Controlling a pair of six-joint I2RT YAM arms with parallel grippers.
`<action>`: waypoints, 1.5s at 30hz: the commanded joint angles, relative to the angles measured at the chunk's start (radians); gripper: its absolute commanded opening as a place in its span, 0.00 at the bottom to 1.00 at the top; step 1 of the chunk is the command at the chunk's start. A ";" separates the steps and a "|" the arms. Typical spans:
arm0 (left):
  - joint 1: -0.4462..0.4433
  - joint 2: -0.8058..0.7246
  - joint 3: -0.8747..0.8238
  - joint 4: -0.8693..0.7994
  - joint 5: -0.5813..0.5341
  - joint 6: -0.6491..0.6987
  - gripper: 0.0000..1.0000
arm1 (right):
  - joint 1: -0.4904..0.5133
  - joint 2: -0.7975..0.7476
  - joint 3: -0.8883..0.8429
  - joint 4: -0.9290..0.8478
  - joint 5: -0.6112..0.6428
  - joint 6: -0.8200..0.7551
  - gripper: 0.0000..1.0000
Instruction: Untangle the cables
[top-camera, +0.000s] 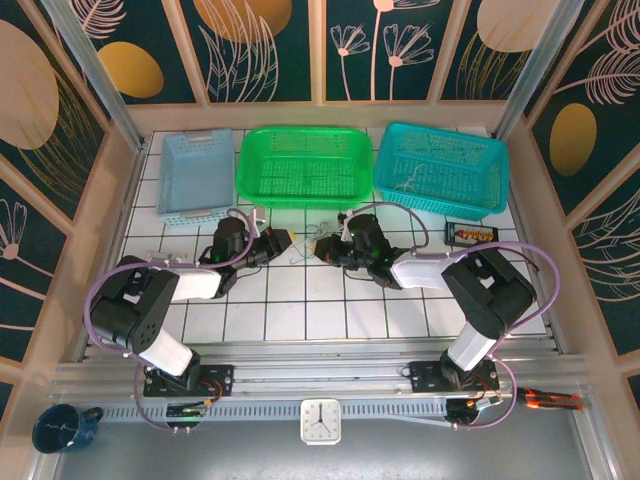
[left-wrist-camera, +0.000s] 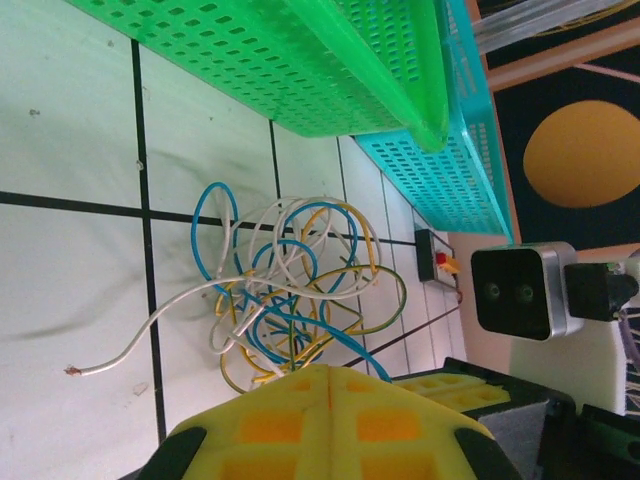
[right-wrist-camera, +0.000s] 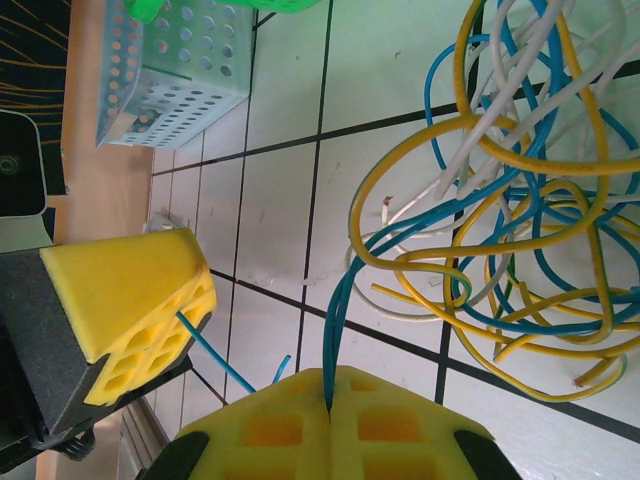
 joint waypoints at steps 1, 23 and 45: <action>0.005 -0.010 -0.008 0.053 0.019 0.003 0.00 | -0.003 0.007 -0.018 0.040 0.002 -0.008 0.08; 0.004 -0.173 0.072 -0.054 0.030 0.008 0.00 | 0.083 -0.166 0.133 -0.199 0.300 -0.455 0.49; -0.003 -0.196 0.099 -0.088 0.019 0.011 0.00 | 0.124 -0.025 0.151 -0.098 0.285 -0.490 0.43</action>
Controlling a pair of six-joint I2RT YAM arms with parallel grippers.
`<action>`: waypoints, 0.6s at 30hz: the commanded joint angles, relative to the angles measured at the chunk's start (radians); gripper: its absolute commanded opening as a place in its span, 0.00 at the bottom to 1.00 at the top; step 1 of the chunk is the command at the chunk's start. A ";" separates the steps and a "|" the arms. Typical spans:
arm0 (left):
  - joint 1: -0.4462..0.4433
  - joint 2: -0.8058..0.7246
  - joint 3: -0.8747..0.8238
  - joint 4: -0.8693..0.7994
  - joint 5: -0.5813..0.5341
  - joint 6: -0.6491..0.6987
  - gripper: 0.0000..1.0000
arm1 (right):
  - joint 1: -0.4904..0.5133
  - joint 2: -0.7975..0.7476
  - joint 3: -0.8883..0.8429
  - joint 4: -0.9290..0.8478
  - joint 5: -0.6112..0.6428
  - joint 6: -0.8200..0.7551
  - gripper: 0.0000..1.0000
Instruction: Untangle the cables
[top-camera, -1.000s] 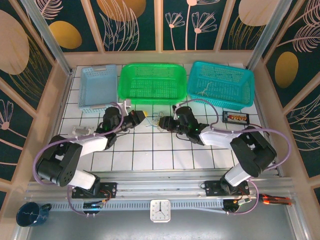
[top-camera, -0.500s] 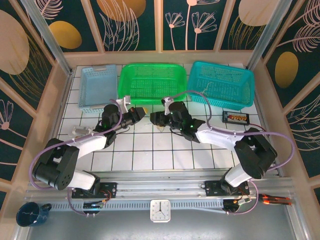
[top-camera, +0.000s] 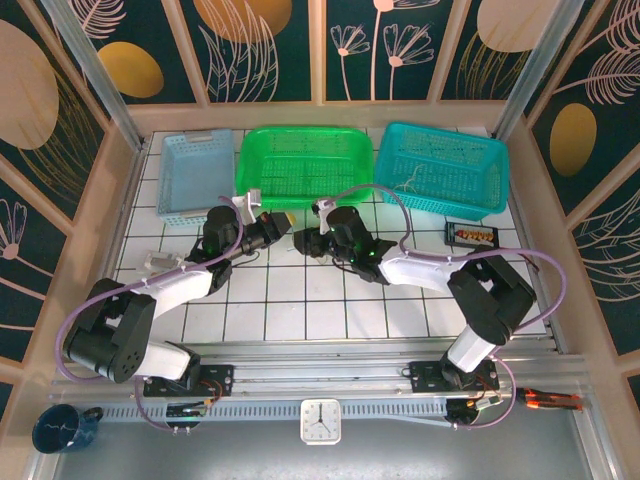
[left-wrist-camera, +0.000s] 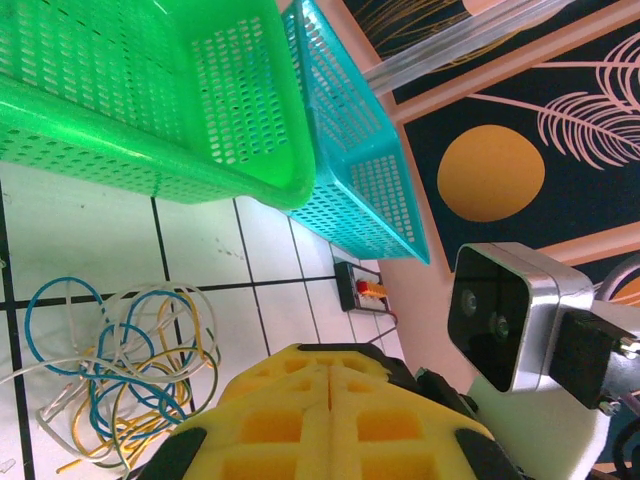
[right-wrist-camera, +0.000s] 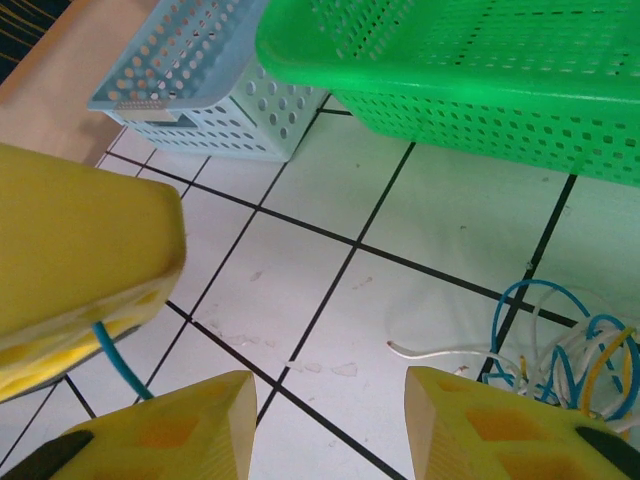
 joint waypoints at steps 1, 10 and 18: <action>-0.003 -0.026 0.027 -0.003 0.009 0.012 0.00 | 0.005 -0.013 -0.020 0.034 0.023 -0.008 0.43; -0.003 -0.014 0.027 0.005 0.012 0.012 0.00 | 0.007 -0.124 -0.060 0.017 0.045 -0.002 0.45; -0.004 0.002 0.041 0.009 0.013 0.012 0.00 | 0.030 -0.108 -0.031 0.022 0.023 -0.039 0.46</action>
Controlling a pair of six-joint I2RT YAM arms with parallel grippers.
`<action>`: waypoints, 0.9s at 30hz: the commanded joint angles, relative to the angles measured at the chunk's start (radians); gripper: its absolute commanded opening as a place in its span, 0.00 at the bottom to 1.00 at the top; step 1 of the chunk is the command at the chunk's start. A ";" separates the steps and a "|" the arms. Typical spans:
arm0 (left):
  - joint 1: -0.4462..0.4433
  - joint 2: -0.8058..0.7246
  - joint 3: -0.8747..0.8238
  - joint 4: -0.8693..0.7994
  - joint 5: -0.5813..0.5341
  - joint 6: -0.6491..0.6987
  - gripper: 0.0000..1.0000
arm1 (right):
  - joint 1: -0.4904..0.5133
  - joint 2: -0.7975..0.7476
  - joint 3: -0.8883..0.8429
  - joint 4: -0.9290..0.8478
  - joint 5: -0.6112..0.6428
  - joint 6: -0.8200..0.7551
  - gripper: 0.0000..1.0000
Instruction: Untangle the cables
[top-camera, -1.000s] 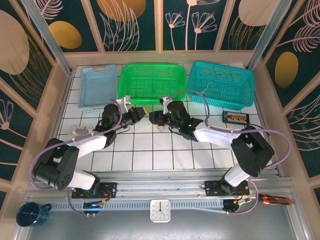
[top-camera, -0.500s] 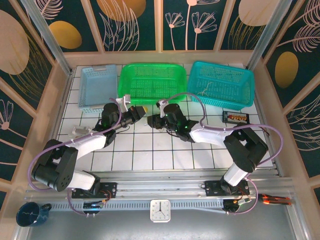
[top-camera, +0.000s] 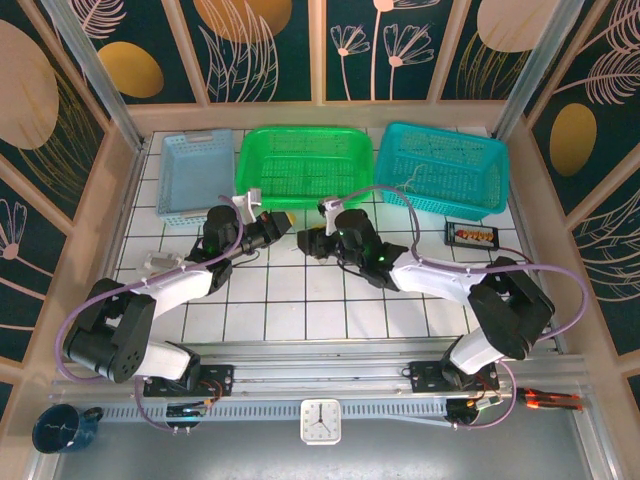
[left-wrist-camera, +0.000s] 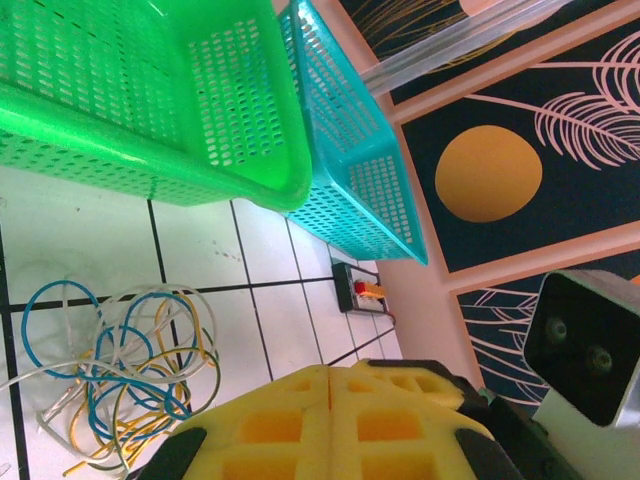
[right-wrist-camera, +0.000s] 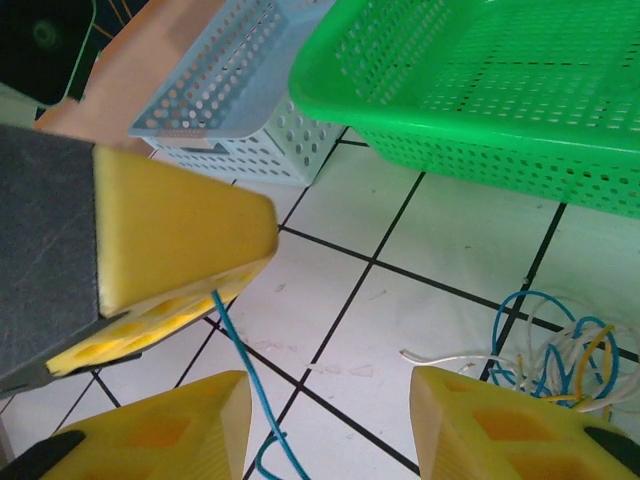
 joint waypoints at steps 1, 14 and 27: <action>-0.004 0.003 0.037 0.009 0.014 0.011 0.00 | 0.011 0.019 0.024 0.025 -0.005 -0.029 0.46; -0.004 -0.029 0.075 -0.023 0.033 0.003 0.00 | -0.058 0.220 0.065 0.137 -0.013 0.015 0.42; -0.004 -0.158 0.190 -0.053 0.049 -0.061 0.00 | -0.097 0.315 -0.047 0.215 -0.043 0.097 0.41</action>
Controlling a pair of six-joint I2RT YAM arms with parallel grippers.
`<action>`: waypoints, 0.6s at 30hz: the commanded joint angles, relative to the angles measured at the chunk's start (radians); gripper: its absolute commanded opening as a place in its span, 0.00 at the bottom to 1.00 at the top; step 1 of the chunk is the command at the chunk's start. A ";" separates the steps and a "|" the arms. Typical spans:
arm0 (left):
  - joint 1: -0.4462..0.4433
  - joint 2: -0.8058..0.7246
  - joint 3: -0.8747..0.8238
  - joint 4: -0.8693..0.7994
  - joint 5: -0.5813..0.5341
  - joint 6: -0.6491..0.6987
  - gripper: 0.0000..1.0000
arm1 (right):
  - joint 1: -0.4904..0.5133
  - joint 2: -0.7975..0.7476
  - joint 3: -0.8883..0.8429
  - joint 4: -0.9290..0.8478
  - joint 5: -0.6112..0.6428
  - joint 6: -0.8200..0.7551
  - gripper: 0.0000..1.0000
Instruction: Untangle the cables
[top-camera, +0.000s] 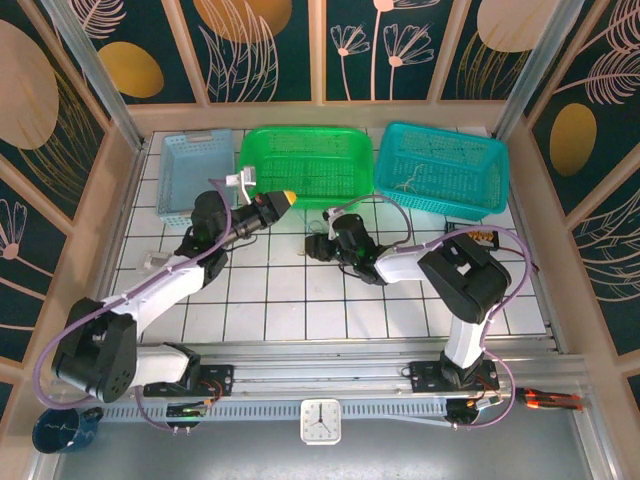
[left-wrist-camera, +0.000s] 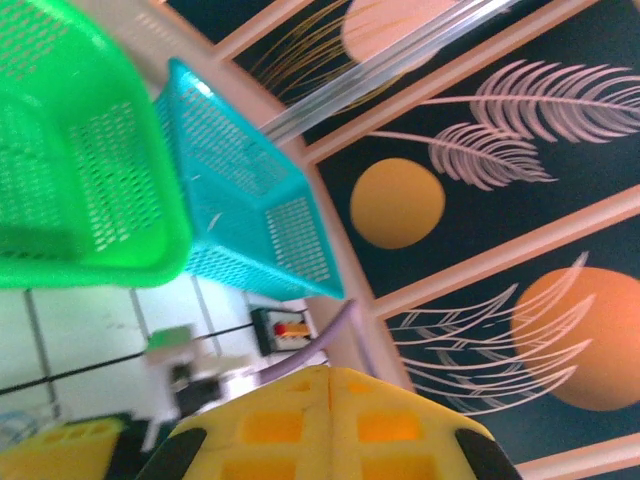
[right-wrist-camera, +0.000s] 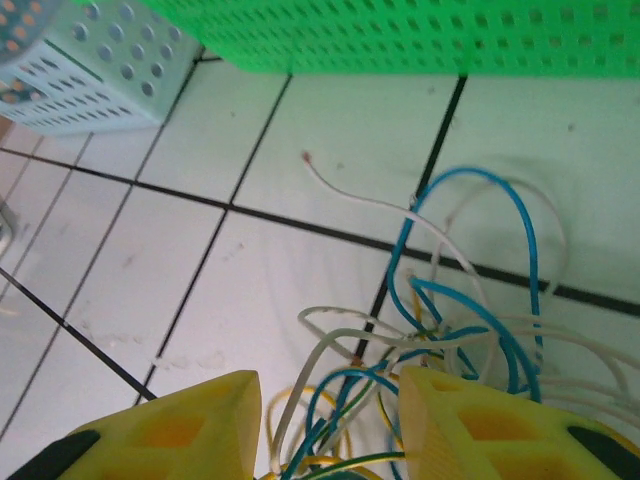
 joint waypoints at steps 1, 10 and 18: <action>-0.004 -0.045 0.063 0.014 0.024 -0.039 0.00 | 0.000 0.022 -0.022 0.038 -0.001 0.028 0.41; -0.004 -0.091 0.153 0.004 0.023 -0.070 0.00 | 0.001 0.041 -0.038 0.050 -0.007 0.055 0.41; -0.004 -0.106 0.225 -0.012 0.021 -0.076 0.00 | 0.000 0.044 -0.055 0.057 -0.004 0.067 0.45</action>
